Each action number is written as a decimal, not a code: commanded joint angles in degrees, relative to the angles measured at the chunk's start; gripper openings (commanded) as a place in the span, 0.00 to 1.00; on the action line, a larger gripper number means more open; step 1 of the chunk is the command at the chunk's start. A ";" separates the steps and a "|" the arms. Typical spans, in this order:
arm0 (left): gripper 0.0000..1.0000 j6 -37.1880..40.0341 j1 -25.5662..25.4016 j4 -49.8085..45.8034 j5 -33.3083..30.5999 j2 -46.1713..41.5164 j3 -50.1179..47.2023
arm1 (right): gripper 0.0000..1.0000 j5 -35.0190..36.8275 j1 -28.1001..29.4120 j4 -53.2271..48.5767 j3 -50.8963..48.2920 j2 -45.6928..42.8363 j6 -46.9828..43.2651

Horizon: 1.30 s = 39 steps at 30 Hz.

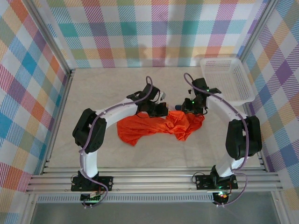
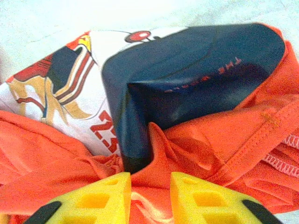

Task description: Fold the inside-out t-shirt

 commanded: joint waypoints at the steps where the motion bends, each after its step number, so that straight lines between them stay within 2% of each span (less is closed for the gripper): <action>1: 0.00 -1.86 -0.05 1.85 2.50 1.73 0.19 | 0.30 -3.52 0.61 -1.91 -0.12 -2.82 1.49; 5: 0.00 -1.86 0.10 1.91 2.59 2.52 0.39 | 0.15 -8.95 3.13 5.14 -7.41 -9.41 9.02; 10: 0.00 -2.28 0.55 2.17 2.97 2.92 0.47 | 0.03 -8.60 9.36 14.28 -16.24 -12.60 18.36; 17: 0.00 -2.43 0.90 1.91 3.24 2.14 0.39 | 0.01 -2.65 11.56 23.01 -17.73 -6.39 23.75; 21: 0.00 -2.66 1.21 1.85 3.37 1.21 -0.13 | 0.04 4.32 11.06 21.51 -11.02 -2.08 23.08; 26: 0.00 -2.82 1.91 1.89 3.55 0.17 -0.72 | 0.04 7.93 10.68 19.70 -6.50 3.89 22.92; 28: 0.00 -3.14 2.18 2.45 3.73 -0.10 -1.17 | 0.13 9.36 10.68 19.77 -6.49 4.66 23.09; 31: 0.00 -3.62 2.22 3.05 4.20 0.06 -1.57 | 0.39 9.84 10.68 19.71 -6.40 5.36 23.20; 34: 0.00 -3.70 2.31 3.05 4.35 0.47 -1.37 | 0.57 9.42 10.90 19.68 -7.11 5.67 24.44; 35: 0.00 -3.69 2.31 3.05 4.35 0.50 -1.36 | 0.61 9.53 11.10 19.92 -7.76 5.44 24.86; 39: 0.00 -3.60 2.48 3.05 4.11 0.26 -1.41 | 0.63 9.57 11.47 21.32 -9.57 5.60 26.43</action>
